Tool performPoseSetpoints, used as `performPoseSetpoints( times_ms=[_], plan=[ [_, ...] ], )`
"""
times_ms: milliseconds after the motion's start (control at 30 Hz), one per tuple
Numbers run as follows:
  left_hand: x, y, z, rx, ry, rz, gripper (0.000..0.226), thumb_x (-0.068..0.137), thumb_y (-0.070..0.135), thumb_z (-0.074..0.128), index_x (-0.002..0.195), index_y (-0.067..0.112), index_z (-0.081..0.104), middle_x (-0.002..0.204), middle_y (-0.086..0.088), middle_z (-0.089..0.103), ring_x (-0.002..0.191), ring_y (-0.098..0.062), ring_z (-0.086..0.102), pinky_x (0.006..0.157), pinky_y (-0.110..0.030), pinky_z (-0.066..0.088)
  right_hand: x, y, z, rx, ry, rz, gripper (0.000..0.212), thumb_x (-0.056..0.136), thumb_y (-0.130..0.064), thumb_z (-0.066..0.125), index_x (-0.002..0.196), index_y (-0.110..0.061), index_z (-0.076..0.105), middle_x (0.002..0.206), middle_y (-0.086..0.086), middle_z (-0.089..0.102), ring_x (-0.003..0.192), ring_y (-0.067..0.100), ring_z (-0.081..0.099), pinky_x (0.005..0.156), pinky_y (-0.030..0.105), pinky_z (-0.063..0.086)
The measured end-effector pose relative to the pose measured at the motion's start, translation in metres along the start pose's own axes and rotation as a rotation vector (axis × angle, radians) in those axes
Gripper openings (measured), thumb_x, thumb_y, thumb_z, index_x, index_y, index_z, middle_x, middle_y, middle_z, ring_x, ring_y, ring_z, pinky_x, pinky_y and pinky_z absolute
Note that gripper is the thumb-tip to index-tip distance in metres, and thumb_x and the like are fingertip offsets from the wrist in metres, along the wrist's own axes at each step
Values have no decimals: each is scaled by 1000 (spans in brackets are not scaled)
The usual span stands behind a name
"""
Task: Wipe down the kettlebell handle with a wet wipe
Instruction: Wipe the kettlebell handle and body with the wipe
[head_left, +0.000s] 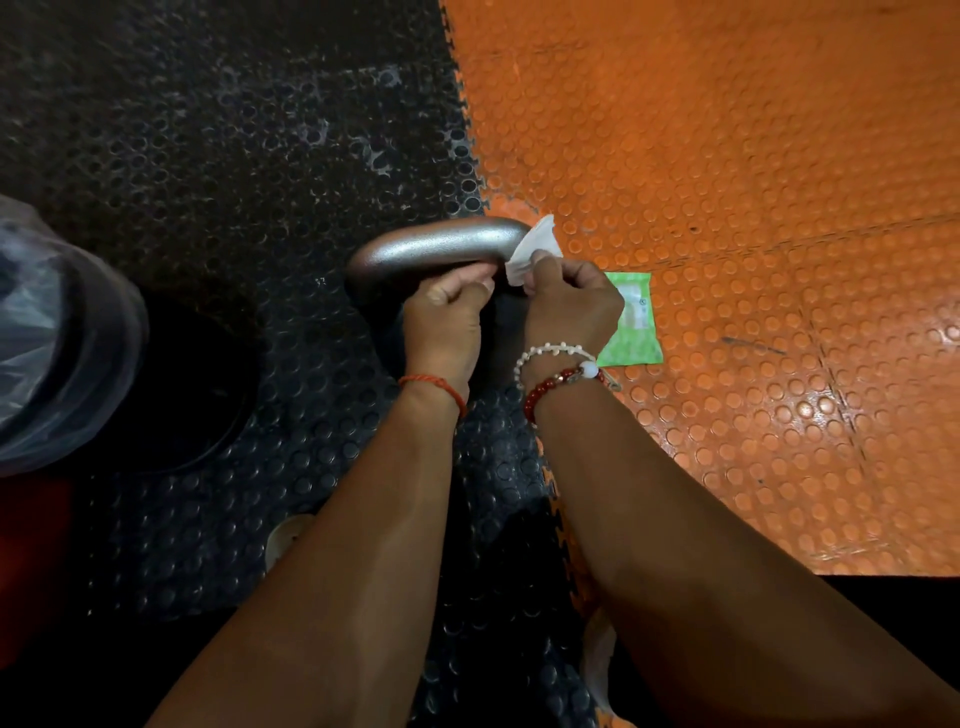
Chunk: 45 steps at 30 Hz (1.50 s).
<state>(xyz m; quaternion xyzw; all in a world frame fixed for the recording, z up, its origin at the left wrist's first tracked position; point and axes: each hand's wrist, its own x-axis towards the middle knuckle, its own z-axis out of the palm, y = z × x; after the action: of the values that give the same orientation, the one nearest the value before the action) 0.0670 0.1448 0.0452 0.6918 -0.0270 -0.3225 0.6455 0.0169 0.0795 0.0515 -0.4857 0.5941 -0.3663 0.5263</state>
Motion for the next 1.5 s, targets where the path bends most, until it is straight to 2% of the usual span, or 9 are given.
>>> performPoseSetpoints(
  times_ms=[200,333,500,700,833,967,1167,1267,1500],
  plan=[
    [2,-24,-21,712,157,284,33,88,20,64,121,24,68,128,0,55,120,-19,44,106,-20,32,-1,0,0,-151,10,-124,14,80,-23,63,88,-17,73,89,-3,72,81,10,65,73,21,49],
    [2,-40,-32,853,92,380,48,83,13,68,130,21,61,144,-5,46,130,-28,40,111,-31,34,11,-4,-5,-223,-41,-135,16,82,-16,60,90,-16,74,83,-4,70,75,11,63,69,22,48],
    [-1,-47,-37,934,84,465,58,79,4,70,134,20,58,146,-11,43,133,-34,39,110,-37,36,13,4,-7,-156,-136,-242,20,82,-11,57,92,-14,73,92,-4,71,86,6,62,79,19,48],
    [0,-46,-38,969,83,479,58,79,5,70,134,21,57,145,-10,44,133,-31,39,110,-35,35,38,-11,-7,-165,-367,-272,17,83,-16,58,69,-24,64,62,-15,58,56,-6,49,57,14,40],
    [2,-45,-40,973,83,479,58,79,7,71,133,22,58,144,-9,45,132,-30,40,111,-35,35,51,-10,-9,-189,-445,-301,23,81,-12,52,93,-16,71,82,-6,70,75,5,61,69,20,49],
    [3,-46,-41,979,78,488,59,78,8,72,133,23,58,144,-9,45,130,-29,41,110,-32,35,61,-20,-7,-276,-534,-269,27,83,-5,50,72,-19,69,42,-17,52,40,-2,41,45,16,34],
    [4,-47,-41,985,81,495,57,79,8,71,133,23,58,143,-8,46,130,-29,42,110,-32,36,66,-26,-7,-338,-611,-347,26,81,-8,47,75,-14,71,61,0,62,50,9,48,51,21,38],
    [5,-49,-42,978,90,514,54,81,6,68,132,22,59,142,-10,47,129,-31,44,109,-33,36,62,-27,-9,-330,-657,-407,34,81,-4,45,92,-16,75,74,-9,67,56,1,56,54,20,44],
    [4,-53,-41,982,113,551,54,82,4,67,134,14,57,141,-13,49,128,-34,46,107,-41,42,60,-24,-12,-359,-621,-359,27,85,-8,48,88,-14,74,41,-22,52,38,-3,42,43,11,31]
  ],
)
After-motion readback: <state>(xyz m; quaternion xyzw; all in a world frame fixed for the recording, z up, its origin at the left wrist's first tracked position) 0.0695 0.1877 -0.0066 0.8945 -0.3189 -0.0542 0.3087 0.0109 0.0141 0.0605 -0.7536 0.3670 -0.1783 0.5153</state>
